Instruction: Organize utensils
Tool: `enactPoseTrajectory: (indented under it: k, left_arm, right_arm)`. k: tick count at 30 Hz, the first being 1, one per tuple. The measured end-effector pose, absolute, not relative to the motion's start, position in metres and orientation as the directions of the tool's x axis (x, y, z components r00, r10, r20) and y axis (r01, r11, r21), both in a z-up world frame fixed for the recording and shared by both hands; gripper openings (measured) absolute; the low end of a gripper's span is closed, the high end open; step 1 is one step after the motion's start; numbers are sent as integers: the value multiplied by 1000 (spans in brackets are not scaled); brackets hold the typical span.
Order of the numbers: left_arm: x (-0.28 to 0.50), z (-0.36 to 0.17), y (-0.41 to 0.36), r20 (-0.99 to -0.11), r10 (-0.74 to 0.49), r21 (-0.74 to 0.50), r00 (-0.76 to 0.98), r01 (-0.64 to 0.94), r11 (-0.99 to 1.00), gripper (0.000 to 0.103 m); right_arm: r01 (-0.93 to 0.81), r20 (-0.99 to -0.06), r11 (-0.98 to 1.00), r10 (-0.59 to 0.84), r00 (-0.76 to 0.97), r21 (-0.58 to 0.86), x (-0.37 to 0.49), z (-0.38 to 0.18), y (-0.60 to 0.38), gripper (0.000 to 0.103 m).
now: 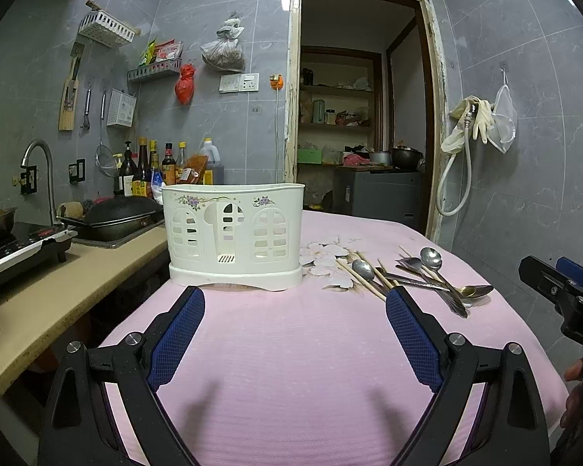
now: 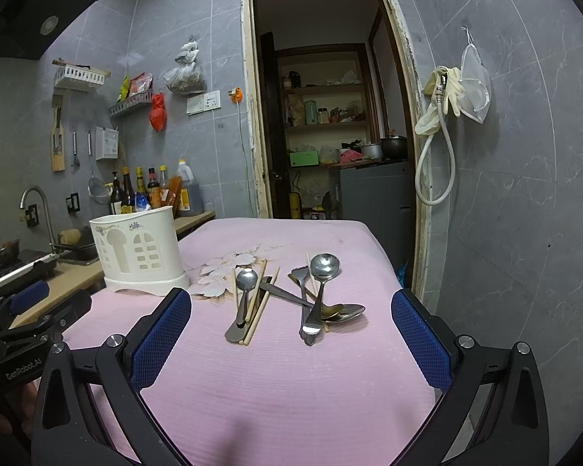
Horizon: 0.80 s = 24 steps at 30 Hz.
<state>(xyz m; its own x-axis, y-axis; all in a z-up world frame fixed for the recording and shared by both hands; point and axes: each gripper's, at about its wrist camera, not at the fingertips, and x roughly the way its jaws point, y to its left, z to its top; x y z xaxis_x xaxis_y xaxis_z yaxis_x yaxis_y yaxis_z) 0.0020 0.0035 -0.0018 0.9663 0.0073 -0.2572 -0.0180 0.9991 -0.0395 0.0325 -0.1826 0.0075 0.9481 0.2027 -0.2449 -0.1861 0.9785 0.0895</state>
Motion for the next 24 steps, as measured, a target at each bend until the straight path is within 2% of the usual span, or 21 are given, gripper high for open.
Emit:
enactPoseTrajectory:
  k: [24]
  left_arm:
    - [0, -2, 6, -256, 10, -37, 967, -21, 999, 91]
  right_arm:
    - [-184, -254, 979, 200, 946, 86, 33, 5, -181, 103]
